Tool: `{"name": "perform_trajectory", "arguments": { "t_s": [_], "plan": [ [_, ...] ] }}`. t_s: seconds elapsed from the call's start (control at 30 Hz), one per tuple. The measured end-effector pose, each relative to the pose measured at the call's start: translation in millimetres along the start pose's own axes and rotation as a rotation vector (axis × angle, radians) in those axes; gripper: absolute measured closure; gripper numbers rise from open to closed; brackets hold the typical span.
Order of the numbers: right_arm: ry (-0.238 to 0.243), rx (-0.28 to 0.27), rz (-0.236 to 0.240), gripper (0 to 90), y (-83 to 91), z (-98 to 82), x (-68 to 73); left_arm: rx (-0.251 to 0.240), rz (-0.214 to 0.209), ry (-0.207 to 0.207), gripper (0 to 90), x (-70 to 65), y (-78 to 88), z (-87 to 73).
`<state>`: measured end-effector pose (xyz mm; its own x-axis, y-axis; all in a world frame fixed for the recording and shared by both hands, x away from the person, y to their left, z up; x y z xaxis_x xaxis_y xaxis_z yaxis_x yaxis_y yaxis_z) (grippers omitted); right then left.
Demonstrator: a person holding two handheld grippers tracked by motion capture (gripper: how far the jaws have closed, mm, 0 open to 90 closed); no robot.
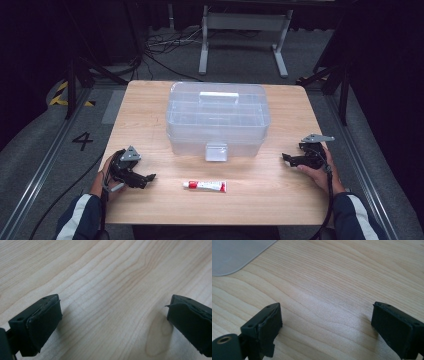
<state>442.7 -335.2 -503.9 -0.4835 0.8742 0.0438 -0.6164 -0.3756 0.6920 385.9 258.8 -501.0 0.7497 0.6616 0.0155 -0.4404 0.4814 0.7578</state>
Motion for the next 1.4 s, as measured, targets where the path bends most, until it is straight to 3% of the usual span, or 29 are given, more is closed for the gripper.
{"name": "perform_trajectory", "arguments": {
  "t_s": [0.6,0.73,0.83,1.1,1.4],
  "plan": [
    [0.018,0.021,0.014,10.5,0.8,1.4,-2.2,-0.003,-0.017,-0.034,0.4,2.2,2.2,-2.4],
    [0.02,0.028,0.027,18.4,3.6,2.1,-1.6,-0.006,-0.04,-0.056,0.4,4.2,2.8,-3.4],
    [0.057,0.031,0.012,19.4,5.8,4.4,1.7,-0.007,-0.039,-0.05,0.4,3.8,2.8,-3.5],
    [0.085,-0.045,0.057,22.5,28.7,17.0,13.0,-0.006,-0.038,-0.05,0.4,3.7,2.9,-3.6],
    [0.117,-0.1,0.05,24.4,46.6,30.1,20.4,-0.006,-0.038,-0.049,0.4,3.7,2.9,-3.7]
  ]
}}
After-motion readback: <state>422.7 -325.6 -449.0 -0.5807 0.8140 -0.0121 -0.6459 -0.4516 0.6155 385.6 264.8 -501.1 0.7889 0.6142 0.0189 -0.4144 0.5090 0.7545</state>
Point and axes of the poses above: each handheld gripper's, and its own axes: y roughly backward along the jaws, z roughly out of its top, x roughly to its left, the point moved 2 cm from there along -y, roughly forward along the jaws, and after that the axes turned 3 degrees about -y, right-handed, at the moved point
